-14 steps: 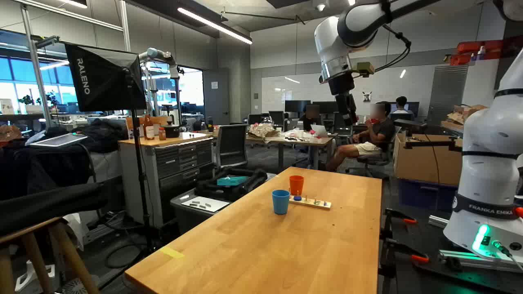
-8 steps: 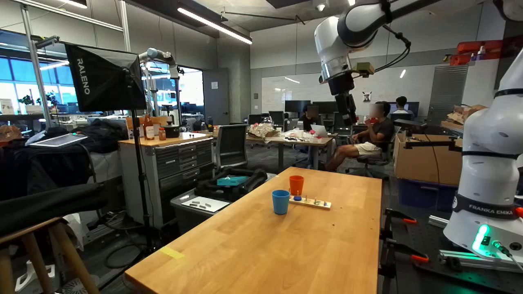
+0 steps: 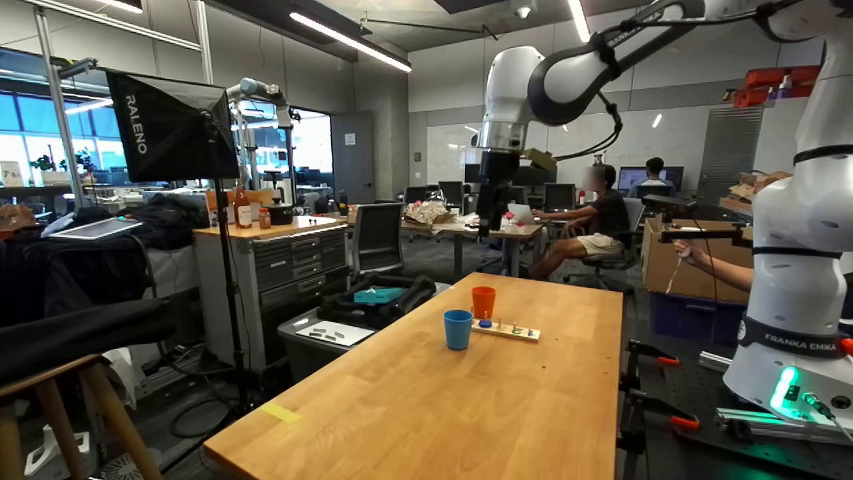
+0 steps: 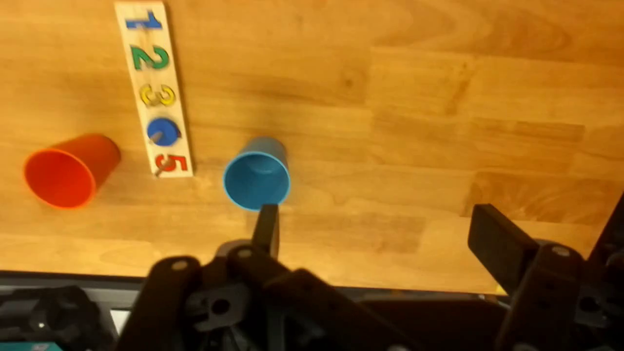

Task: Put the blue cup in the orange cup

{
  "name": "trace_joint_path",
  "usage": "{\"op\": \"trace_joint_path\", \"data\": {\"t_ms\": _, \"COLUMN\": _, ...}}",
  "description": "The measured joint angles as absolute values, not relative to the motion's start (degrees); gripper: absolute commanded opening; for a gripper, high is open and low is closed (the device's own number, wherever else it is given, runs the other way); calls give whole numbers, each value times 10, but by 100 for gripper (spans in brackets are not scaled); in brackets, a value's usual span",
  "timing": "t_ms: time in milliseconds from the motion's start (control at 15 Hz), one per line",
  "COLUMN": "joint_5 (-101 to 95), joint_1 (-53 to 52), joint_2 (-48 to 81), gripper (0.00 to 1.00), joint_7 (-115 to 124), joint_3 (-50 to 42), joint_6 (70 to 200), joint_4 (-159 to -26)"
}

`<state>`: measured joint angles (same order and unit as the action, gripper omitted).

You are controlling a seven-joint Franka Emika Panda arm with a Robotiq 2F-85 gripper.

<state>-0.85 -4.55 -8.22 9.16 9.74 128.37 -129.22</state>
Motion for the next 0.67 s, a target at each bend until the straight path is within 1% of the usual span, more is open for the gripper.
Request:
{"op": "trace_joint_path", "data": {"t_ms": 133, "joint_5": -27, "joint_1": -50, "joint_2": -14, "gripper": 100, "joint_7": 106, "joint_3": 102, "joint_6": 1364, "joint_4": -1274}}
{"op": "trace_joint_path", "data": {"t_ms": 267, "joint_5": -56, "joint_1": -51, "joint_2": 58, "gripper": 100, "joint_7": 118, "joint_3": 99, "joint_6": 1409, "joint_4": -1238}}
{"op": "trace_joint_path", "data": {"t_ms": 667, "joint_5": -102, "joint_1": -66, "joint_2": 243, "gripper": 100, "joint_7": 126, "joint_3": 48, "joint_6": 1429, "joint_4": -1098}}
